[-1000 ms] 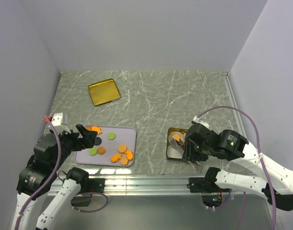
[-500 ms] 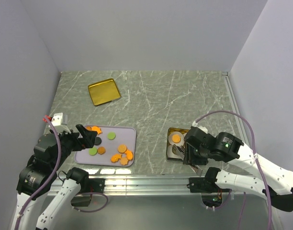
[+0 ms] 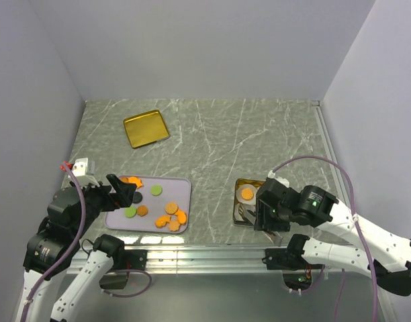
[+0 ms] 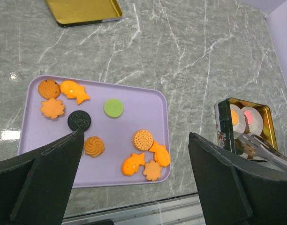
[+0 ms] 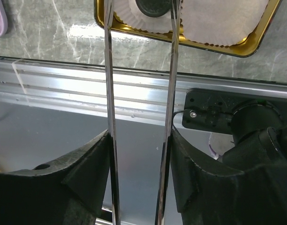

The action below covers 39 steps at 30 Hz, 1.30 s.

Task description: Pack the cookies

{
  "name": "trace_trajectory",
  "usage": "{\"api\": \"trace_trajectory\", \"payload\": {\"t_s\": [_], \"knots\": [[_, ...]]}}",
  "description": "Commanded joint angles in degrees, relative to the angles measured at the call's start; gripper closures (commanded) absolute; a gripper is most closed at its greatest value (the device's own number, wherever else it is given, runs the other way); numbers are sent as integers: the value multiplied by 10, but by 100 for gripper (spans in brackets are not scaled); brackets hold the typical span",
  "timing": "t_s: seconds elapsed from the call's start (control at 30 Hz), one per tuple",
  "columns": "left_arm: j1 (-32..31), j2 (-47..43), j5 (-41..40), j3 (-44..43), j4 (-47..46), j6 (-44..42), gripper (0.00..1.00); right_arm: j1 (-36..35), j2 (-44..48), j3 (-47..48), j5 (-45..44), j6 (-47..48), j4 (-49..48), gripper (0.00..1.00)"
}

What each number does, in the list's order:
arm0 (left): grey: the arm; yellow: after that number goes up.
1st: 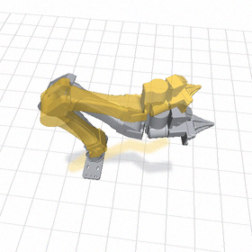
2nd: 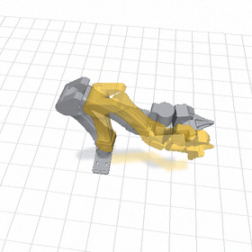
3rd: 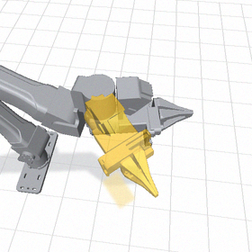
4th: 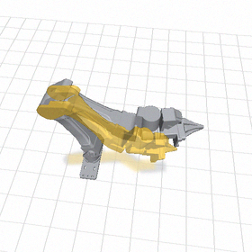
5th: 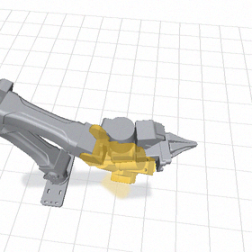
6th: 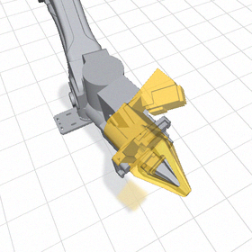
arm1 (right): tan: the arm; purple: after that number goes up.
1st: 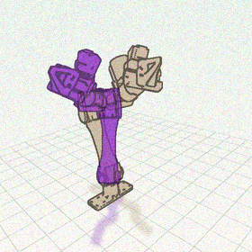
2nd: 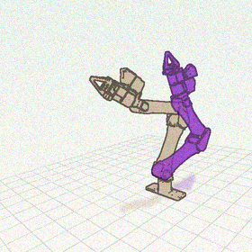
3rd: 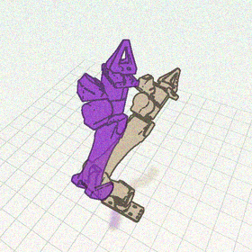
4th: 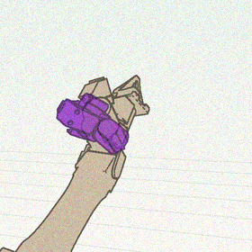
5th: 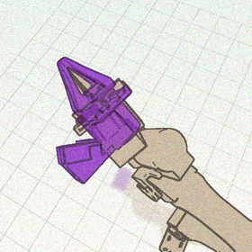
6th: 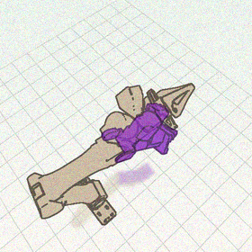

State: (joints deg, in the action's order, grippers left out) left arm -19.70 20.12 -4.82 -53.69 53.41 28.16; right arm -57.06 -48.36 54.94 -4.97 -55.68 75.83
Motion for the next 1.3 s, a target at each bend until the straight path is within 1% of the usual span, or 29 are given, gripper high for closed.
{"api": "trace_trajectory", "payload": {"t_s": [0.0,0.1,0.23,0.37,0.5,0.63,0.83,0.93,1.0,1.07,1.13,1.27], "knots": [[-2,8,-1,-4,-15,-2,1,3,-6,5,-15,-3,-17,42],[-2,8,0,-5,-16,-3,0,2,-11,20,-21,-4,-14,42],[-2,8,1,-4,-16,-3,1,3,-24,73,-31,2,-5,42],[-2,9,2,-4,-16,-4,1,3,-56,108,-43,22,0,42],[-2,9,2,-4,-16,-4,1,3,-84,130,-42,41,-12,42],[-2,8,2,-4,-16,-3,1,3,-125,176,-40,65,-28,42],[-2,10,0,-4,-16,-3,1,-2,-226,268,-29,123,-56,42],[-2,7,-1,-4,-16,-3,1,-10,-297,313,-22,147,-72,42],[-2,6,-2,-4,-16,-1,1,-17,-327,348,-20,157,-81,42],[-2,5,-3,-4,-16,-1,1,-29,-376,373,-17,169,-83,42],[-2,5,-4,-4,-15,0,0,-36,-407,415,-13,183,-84,42],[1,0,-5,-4,-15,1,1,-53,-500,490,-6,205,-73,42]]}}
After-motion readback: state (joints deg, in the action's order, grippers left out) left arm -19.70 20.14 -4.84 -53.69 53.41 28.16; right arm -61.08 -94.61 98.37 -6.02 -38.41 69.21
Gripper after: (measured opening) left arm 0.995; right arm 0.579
